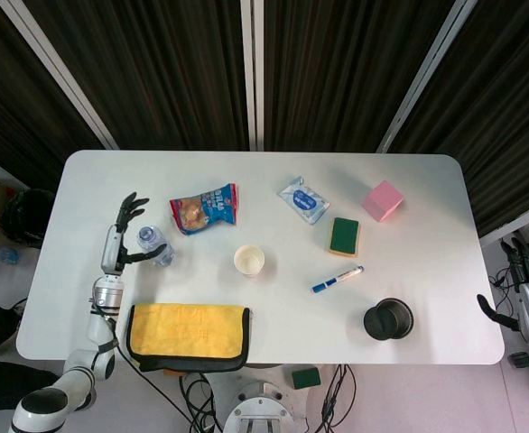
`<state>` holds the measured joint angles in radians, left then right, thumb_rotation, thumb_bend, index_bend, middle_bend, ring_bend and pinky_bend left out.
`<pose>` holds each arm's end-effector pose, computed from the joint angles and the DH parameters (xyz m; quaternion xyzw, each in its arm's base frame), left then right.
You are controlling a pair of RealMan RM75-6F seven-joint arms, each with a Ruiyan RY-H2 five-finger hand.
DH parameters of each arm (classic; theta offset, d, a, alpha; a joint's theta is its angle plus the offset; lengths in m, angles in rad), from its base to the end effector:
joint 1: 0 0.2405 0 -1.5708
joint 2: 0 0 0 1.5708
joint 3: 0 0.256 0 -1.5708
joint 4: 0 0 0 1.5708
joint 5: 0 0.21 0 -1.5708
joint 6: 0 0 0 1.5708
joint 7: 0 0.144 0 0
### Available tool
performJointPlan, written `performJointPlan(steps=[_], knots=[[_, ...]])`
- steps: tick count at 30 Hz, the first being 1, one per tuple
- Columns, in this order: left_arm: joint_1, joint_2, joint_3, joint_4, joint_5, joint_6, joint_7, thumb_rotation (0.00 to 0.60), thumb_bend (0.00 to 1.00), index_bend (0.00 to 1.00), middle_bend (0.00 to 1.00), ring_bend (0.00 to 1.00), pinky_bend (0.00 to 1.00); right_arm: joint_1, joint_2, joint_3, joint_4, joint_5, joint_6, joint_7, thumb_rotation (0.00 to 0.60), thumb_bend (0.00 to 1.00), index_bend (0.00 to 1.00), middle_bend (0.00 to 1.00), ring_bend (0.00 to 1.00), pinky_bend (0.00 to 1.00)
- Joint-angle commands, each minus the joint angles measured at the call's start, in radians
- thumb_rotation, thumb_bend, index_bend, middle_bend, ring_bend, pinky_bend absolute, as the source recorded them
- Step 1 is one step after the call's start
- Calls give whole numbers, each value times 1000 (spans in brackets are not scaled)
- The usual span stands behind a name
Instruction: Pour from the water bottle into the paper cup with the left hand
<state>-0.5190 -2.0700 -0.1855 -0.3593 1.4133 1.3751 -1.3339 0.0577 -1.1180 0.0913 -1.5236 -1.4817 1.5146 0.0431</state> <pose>-0.2822 0.3325 -0.0242 -0.3417 -0.5733 -0.6982 0.2590 -0.3299 -0.1817 0.1798 0.5742 -0.3643 0.3880 0.6221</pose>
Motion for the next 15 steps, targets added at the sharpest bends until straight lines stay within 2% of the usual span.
performJointPlan(steps=[1,7,10,13,15], knots=[[20,35,-16,-44,-6,53,-8,600,0,54,161,76,177,-3,4,4,-2,2,8,1,511,238,0,0,0,0],[73,115,-11,-157,9,141,-2,600,0,54,160,76,175,-8,12,10,-5,3,20,12,513,238,0,0,0,0],[103,172,-5,-250,25,197,3,592,0,54,161,76,175,-9,11,9,-2,3,20,17,514,238,0,0,0,0],[133,250,6,-356,48,247,49,505,0,58,161,76,176,-11,7,6,3,1,20,22,515,238,0,0,0,0],[155,335,51,-426,83,240,146,453,0,93,165,85,185,-13,6,5,8,2,21,25,515,238,0,0,0,0]])
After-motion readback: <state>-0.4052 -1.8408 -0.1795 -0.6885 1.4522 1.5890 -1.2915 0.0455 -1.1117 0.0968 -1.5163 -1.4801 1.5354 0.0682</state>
